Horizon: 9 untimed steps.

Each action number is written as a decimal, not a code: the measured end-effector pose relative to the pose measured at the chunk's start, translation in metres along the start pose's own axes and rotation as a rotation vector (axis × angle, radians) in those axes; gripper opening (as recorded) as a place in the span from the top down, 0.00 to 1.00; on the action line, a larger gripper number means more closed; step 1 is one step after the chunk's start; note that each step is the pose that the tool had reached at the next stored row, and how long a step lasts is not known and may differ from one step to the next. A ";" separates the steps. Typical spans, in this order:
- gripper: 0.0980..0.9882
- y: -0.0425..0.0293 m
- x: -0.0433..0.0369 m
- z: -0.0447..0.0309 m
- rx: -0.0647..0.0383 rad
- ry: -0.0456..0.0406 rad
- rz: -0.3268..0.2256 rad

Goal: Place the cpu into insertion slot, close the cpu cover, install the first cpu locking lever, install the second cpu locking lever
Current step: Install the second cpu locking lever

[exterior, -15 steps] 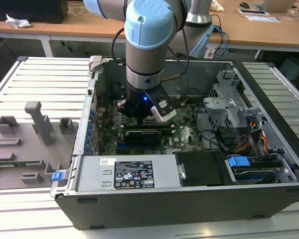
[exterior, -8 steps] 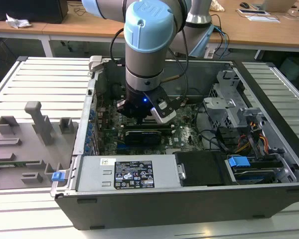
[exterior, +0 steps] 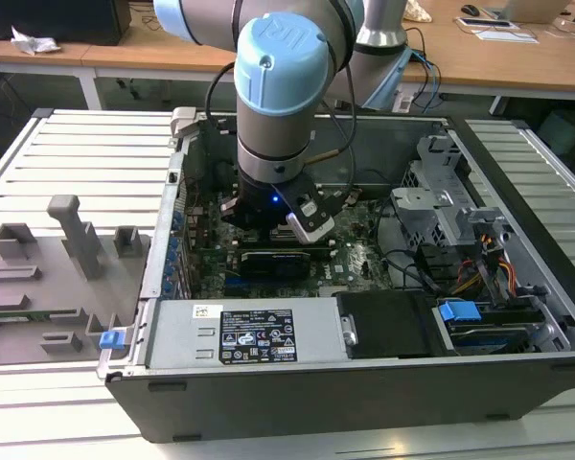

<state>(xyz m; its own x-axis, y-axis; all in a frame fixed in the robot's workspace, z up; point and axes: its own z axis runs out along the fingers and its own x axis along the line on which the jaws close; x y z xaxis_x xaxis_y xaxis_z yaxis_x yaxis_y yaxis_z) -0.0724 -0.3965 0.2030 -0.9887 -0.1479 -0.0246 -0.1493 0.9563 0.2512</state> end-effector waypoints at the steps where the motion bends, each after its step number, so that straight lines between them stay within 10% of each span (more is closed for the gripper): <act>1: 0.99 -0.0001 0.0001 0.0006 0.000 -0.0001 0.000; 9: 0.99 -0.0003 0.0038 0.0046 -0.012 -0.0027 -0.001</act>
<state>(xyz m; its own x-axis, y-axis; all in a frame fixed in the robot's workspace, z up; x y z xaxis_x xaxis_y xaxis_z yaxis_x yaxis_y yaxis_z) -0.0763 -0.3962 0.1983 -0.9886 -0.1478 -0.0273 -0.1497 0.9531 0.2630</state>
